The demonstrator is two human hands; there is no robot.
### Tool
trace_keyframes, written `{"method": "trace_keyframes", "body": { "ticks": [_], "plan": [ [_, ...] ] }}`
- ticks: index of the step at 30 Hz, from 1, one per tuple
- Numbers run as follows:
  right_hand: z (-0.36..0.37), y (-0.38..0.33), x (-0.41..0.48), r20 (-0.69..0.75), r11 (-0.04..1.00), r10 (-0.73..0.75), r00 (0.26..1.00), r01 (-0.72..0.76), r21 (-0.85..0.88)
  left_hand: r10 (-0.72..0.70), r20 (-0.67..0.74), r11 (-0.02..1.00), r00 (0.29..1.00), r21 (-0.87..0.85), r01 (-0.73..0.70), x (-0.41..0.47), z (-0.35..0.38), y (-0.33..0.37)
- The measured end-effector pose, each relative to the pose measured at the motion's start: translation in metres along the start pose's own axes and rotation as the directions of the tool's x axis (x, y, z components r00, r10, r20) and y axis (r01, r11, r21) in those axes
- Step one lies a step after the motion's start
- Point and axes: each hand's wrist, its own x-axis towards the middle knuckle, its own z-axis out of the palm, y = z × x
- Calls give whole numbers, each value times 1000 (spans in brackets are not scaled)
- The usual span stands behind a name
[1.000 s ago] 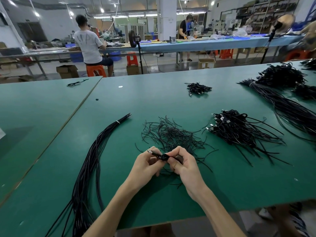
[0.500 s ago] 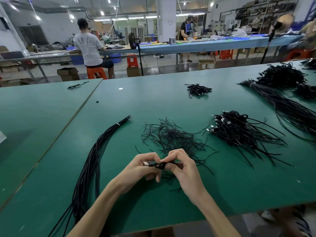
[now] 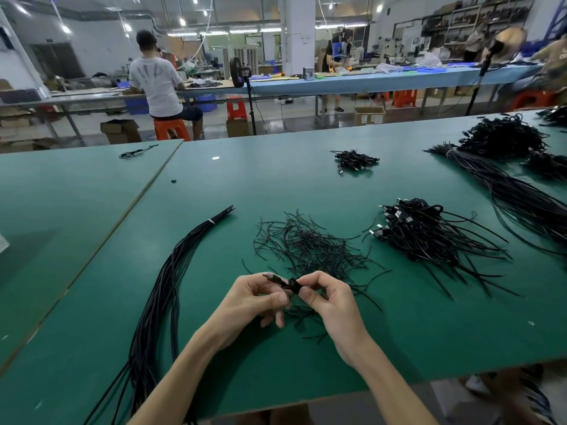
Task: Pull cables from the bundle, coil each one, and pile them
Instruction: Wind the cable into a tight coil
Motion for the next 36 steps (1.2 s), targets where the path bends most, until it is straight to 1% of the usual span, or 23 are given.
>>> {"method": "trace_keyframes", "body": {
  "ticks": [3, 6, 10, 14, 17, 19, 20, 22, 23, 28, 29, 31, 33, 34, 36],
  "plan": [
    [-1, 2, 1, 8, 1000, 0, 1000, 0, 16, 15, 8, 1000, 1000, -16, -15, 1, 1, 0],
    [0, 5, 2, 26, 1000, -4, 1000, 3, 13, 12, -27, 1000, 1000, 5, -12, 1, 5, 0],
    [-1, 5, 2, 65, 997, -2, 998, -3, 79, 35, -91, 994, 995, 105, -26, 4, 13, -1],
    [-1, 6, 4, 18, 983, 76, 997, -78, 166, 97, -204, 977, 974, 207, -53, 12, 25, 1],
    [-1, 8, 6, -35, 974, 121, 992, -112, 196, 191, -300, 934, 935, 348, -79, 14, 36, 0],
    [-1, 9, 6, -62, 973, 123, 990, -108, 203, 293, -311, 874, 904, 472, -121, 13, 41, -2],
    [-1, 9, 6, -72, 974, 120, 990, -104, 202, 361, -297, 824, 884, 546, -153, 11, 43, -2],
    [-1, 8, 6, -85, 974, 116, 990, -97, 203, 504, -236, 693, 831, 685, -225, 6, 43, -3],
    [-1, 8, 6, -91, 974, 118, 989, -98, 203, 551, -202, 629, 810, 738, -244, 4, 42, -3],
    [1, 5, 4, -98, 972, 135, 986, -113, 205, 663, -17, 312, 749, 915, -255, -2, 40, -3],
    [1, 5, 3, -96, 972, 137, 986, -115, 205, 675, -12, 290, 738, 924, -251, -1, 41, -1],
    [0, 4, 3, -93, 972, 139, 986, -117, 206, 698, -32, 288, 716, 927, -240, -1, 42, 2],
    [0, 3, 2, -93, 970, 140, 986, -118, 215, 717, -21, 267, 697, 932, -247, 0, 43, 2],
    [0, 3, 3, -92, 969, 141, 986, -118, 218, 722, -11, 256, 692, 933, -253, 0, 43, 2],
    [0, 4, 3, -84, 969, 137, 987, -116, 217, 713, -10, 268, 701, 928, -260, -1, 44, 3]
  ]
}}
